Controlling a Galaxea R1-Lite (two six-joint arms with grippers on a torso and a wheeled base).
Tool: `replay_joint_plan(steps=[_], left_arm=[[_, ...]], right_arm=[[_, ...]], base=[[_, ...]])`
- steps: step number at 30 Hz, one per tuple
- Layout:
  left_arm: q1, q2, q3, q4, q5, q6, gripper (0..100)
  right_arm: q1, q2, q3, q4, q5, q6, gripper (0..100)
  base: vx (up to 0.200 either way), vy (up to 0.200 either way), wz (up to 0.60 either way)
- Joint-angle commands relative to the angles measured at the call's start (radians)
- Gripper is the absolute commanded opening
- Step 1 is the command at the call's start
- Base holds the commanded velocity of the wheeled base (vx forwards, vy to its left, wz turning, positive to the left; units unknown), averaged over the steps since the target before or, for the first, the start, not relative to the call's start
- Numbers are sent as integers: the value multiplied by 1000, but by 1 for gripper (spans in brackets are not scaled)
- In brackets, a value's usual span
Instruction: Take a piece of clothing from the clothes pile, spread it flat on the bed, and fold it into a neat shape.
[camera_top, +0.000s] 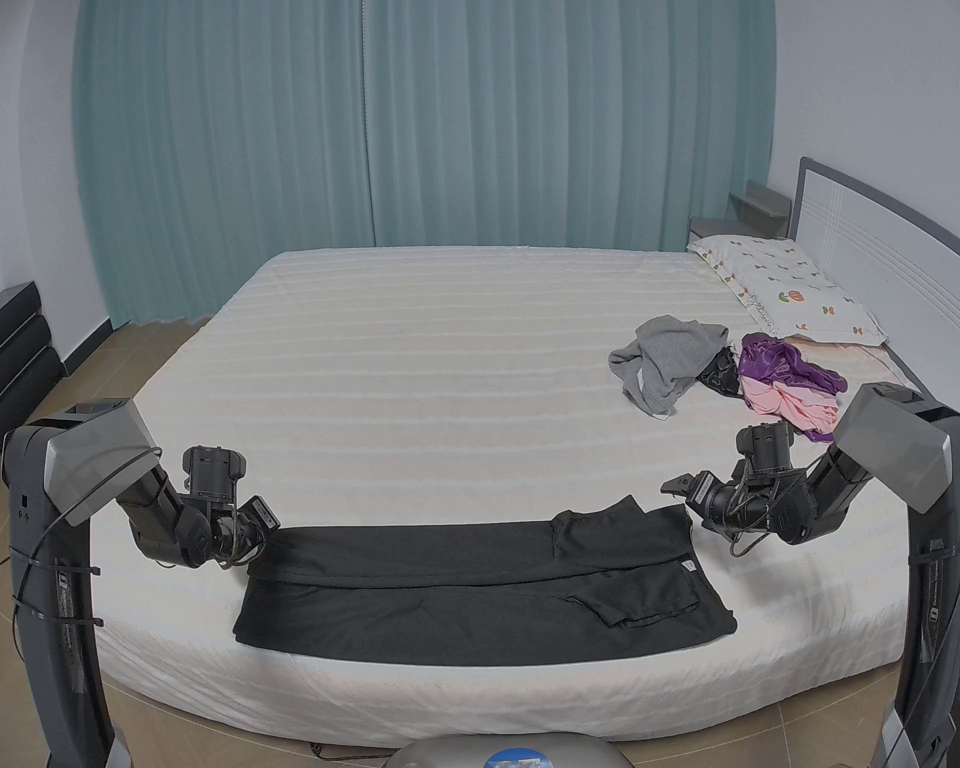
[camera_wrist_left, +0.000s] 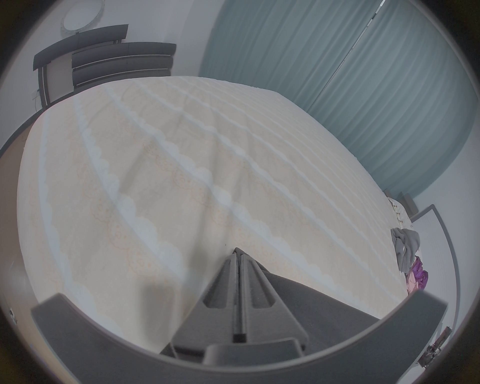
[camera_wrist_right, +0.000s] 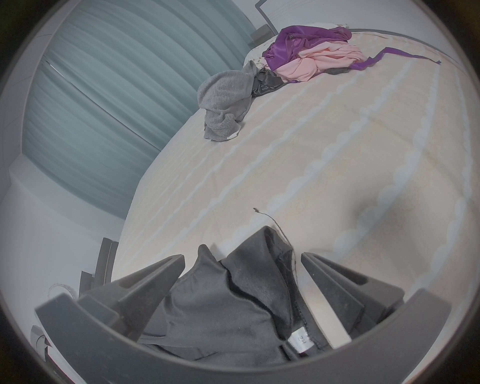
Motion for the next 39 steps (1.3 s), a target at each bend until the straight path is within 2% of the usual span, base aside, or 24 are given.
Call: replay_joint_plan(steps=[1,14,15,21,32,33,34,39], left_arm=[[5,-4,2,-2,1,-1,0],[-1,-4,-4,0,1,-3,0],[-1,-5,-4,1,0,-4,0],[0,-4,-4,1,0,-4,0],[0,-1,-2,1,-2,-6,0],[0,-1,-1,1,-3,-6,0],[0,-2,-1,1,-6,-6,100],[0,-5,-2,0,-8,-7,100]], right_arm=[[10,32,-44,18,2,-1,100],[27,82,-164,131,-1,-8,100],[32,81,-167,148,-3,-11,0],[24,71,-159,176,-18,-39,0],[9,70,-153,174,-36,-41,0],[9,70,-153,174,-36,-41,100],[9,68,-152,173,-35,-41,100],[-2,15,-109,165,-18,-27,100]], base=[[0,0,0],[0,0,0],[0,0,0],[0,0,0],[0,0,0],[0,0,0],[0,0,0],[0,0,0]])
